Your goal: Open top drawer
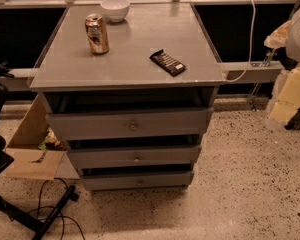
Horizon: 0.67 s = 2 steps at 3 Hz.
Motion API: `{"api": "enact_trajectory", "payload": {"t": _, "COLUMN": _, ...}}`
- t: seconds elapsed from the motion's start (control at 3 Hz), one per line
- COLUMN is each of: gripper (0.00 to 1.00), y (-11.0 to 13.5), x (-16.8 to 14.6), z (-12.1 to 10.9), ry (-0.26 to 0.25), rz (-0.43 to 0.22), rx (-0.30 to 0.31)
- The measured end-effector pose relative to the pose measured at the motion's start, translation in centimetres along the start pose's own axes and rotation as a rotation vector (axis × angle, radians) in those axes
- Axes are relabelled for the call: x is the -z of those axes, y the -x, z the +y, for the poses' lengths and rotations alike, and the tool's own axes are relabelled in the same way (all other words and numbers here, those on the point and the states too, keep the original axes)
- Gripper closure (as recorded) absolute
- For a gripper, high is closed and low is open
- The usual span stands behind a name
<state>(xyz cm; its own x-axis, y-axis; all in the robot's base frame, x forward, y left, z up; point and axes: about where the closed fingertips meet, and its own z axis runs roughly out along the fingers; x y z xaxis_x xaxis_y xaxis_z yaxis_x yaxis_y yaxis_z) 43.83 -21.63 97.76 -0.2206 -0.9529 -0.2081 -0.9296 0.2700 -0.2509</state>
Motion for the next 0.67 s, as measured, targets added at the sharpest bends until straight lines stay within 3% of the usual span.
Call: {"api": "enact_trajectory", "payload": {"t": 0.67, "gripper": 0.0, "y": 0.5, "x": -1.6, "z": -0.1, "ry": -0.01, "rz": 0.002, "rx": 0.012}}
